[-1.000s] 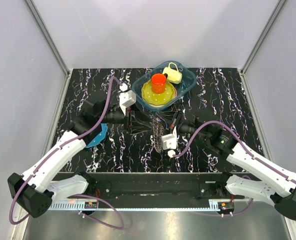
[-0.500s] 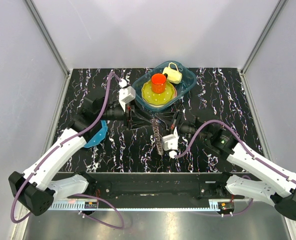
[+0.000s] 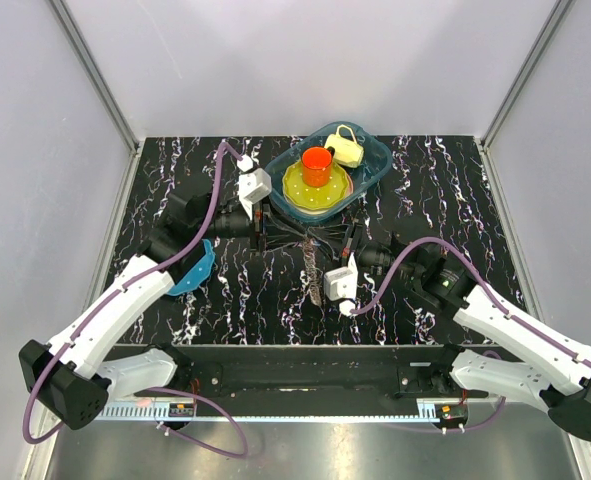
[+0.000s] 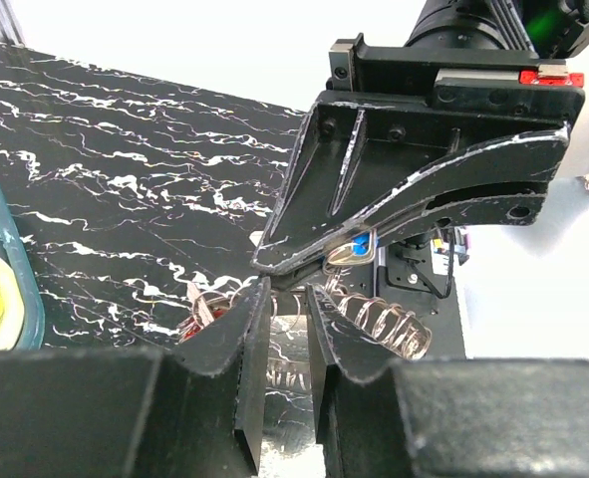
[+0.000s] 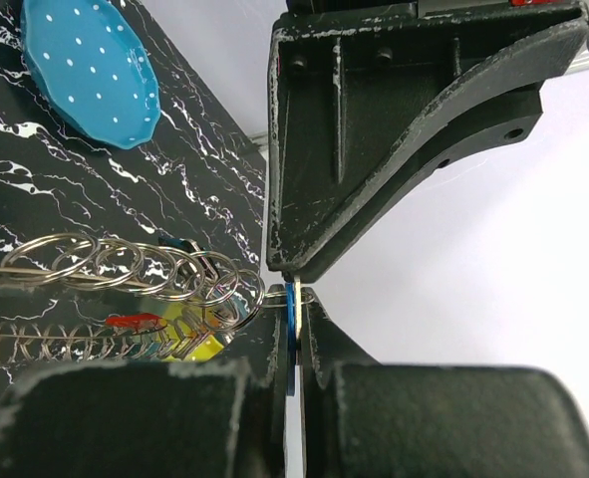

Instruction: Remove the keys from the keyring

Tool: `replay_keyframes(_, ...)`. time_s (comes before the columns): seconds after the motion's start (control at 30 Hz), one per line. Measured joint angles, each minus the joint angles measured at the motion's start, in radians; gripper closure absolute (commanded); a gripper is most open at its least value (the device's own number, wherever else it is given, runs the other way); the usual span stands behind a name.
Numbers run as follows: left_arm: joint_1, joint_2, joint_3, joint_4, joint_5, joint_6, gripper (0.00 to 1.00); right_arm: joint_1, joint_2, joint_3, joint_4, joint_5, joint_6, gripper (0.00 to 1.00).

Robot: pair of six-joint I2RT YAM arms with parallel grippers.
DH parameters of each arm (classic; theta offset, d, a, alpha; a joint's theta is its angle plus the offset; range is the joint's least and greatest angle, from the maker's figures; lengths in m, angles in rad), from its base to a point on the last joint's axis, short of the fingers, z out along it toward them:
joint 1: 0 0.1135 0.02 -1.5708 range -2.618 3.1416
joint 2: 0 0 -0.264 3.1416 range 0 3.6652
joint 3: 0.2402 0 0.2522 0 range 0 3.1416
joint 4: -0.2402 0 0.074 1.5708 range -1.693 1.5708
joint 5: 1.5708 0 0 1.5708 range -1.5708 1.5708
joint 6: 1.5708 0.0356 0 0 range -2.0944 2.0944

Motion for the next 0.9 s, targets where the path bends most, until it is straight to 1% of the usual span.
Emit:
replay_keyframes(0.4, -0.020, 0.000, -0.051, 0.035, -0.008, -0.001, 0.80, 0.000, 0.000, 0.000, 0.008, -0.003, 0.026, 1.00)
replay_keyframes(0.9, -0.031, -0.015, -0.100, 0.109, 0.019, -0.062, 0.78, 0.000, 0.012, 0.002, 0.043, 0.003, 0.034, 1.00)
